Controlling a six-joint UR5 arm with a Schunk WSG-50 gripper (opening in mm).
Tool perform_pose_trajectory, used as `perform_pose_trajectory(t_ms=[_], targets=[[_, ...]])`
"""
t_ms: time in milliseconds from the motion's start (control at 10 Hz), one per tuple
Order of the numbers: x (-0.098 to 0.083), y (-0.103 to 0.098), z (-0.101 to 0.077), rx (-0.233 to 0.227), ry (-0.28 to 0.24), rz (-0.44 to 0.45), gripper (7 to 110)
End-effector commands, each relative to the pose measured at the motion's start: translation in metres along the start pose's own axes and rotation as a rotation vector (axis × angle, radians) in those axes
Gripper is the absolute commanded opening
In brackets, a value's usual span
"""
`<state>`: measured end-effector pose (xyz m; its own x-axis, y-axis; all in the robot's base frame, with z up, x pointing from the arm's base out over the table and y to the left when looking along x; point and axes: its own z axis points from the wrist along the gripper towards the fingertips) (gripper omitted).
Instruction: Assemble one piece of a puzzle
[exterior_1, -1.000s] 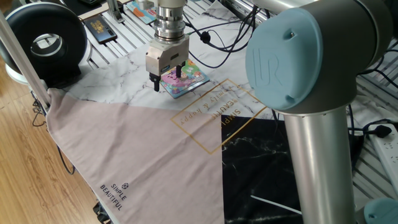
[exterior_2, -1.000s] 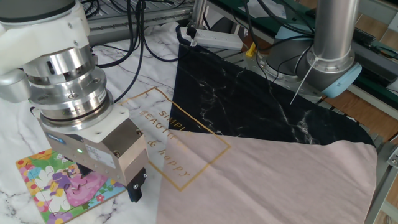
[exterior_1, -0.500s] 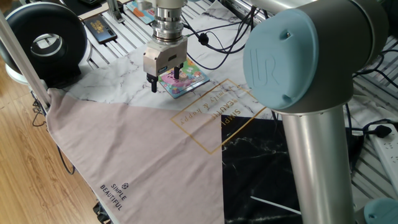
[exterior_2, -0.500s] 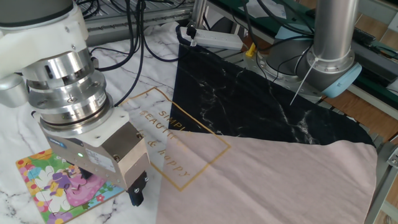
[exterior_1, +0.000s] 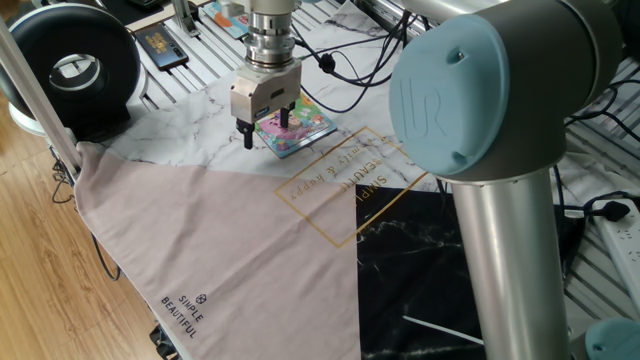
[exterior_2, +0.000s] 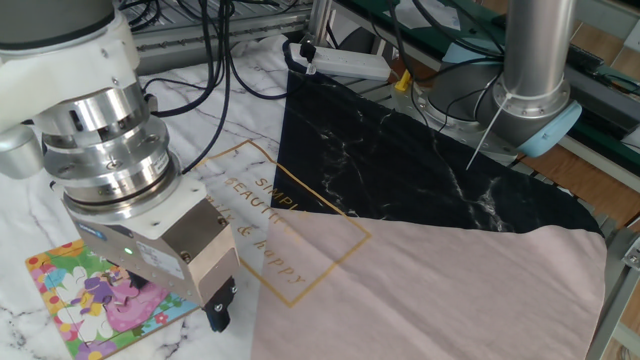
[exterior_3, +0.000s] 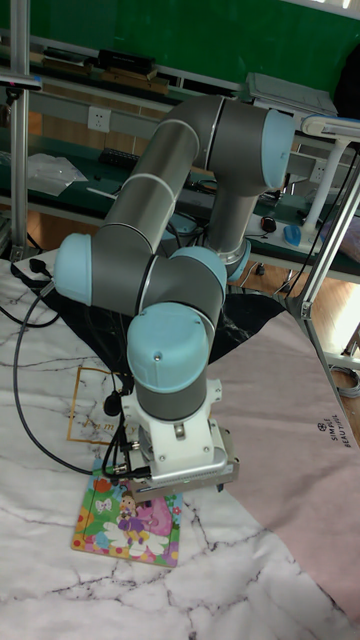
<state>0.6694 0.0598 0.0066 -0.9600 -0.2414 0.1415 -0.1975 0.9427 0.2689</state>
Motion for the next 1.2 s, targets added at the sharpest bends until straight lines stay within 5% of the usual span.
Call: perform_pose_trajectory(t_ms=[0,1100], targets=[[-0.001,0.0,0.0,-0.007,-0.003,0.004,88],[-0.015,0.007,-0.002,-0.014,-0.021,0.001,88]])
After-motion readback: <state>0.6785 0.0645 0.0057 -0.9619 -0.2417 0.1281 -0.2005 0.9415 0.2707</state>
